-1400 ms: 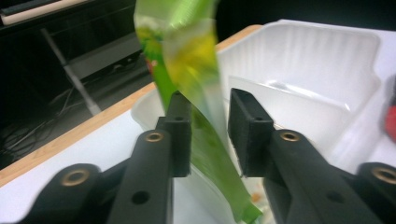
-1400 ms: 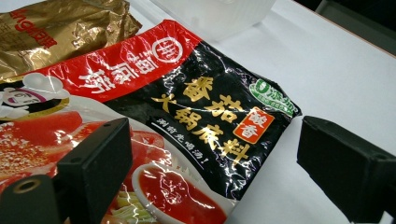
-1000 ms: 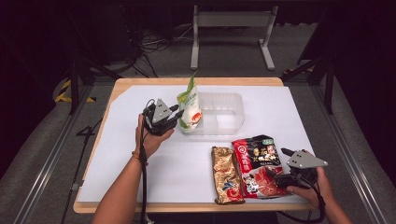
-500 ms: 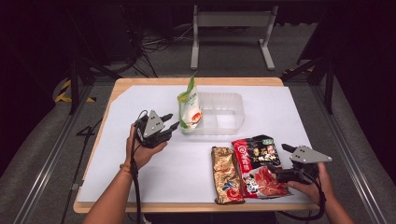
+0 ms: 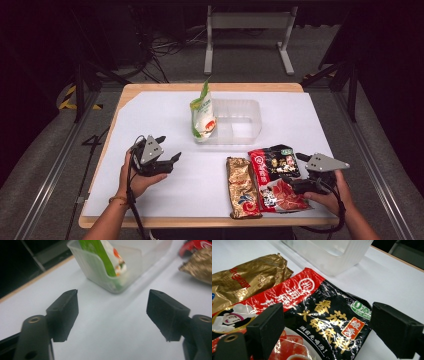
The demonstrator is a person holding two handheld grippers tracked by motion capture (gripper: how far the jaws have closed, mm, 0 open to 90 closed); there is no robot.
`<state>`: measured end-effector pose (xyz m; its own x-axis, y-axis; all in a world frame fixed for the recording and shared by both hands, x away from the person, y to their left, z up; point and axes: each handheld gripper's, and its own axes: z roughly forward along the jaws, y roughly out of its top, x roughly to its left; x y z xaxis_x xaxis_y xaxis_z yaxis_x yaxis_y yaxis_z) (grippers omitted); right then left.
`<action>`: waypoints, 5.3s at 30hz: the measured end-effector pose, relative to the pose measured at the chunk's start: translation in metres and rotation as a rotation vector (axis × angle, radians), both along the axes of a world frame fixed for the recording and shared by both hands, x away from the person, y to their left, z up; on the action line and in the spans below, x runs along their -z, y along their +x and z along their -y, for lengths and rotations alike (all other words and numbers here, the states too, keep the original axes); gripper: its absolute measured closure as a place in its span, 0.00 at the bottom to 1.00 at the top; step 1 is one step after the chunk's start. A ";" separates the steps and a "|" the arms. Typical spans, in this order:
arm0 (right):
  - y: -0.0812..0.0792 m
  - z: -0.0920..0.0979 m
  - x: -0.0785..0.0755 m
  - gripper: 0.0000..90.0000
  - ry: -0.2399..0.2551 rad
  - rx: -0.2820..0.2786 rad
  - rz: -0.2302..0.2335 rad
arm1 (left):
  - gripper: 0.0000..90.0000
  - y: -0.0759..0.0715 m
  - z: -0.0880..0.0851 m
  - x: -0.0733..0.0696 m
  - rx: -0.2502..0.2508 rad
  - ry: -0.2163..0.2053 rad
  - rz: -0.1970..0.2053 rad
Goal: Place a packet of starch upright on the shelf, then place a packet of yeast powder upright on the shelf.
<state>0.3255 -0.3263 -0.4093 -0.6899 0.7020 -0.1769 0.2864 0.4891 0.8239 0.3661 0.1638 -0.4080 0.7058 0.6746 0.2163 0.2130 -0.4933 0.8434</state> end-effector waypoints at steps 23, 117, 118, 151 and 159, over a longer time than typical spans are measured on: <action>0.002 -0.002 -0.001 0.10 0.054 -0.119 -0.058 | 0.11 -0.036 -0.022 0.028 0.019 -0.022 -0.078; 0.068 -0.105 -0.029 0.98 0.049 -0.375 -0.309 | 0.10 -0.034 0.002 0.034 0.112 0.040 -0.111; 0.067 -0.105 -0.033 0.98 0.055 -0.370 -0.303 | 0.10 -0.034 0.003 0.034 0.111 0.039 -0.112; 0.044 -0.099 -0.111 0.99 0.188 -0.206 -0.042 | 0.10 -0.036 -0.004 0.026 0.084 -0.020 -0.077; 0.049 -0.101 -0.121 0.99 0.216 -0.161 -0.013 | 0.10 -0.036 -0.005 0.026 0.079 -0.025 -0.069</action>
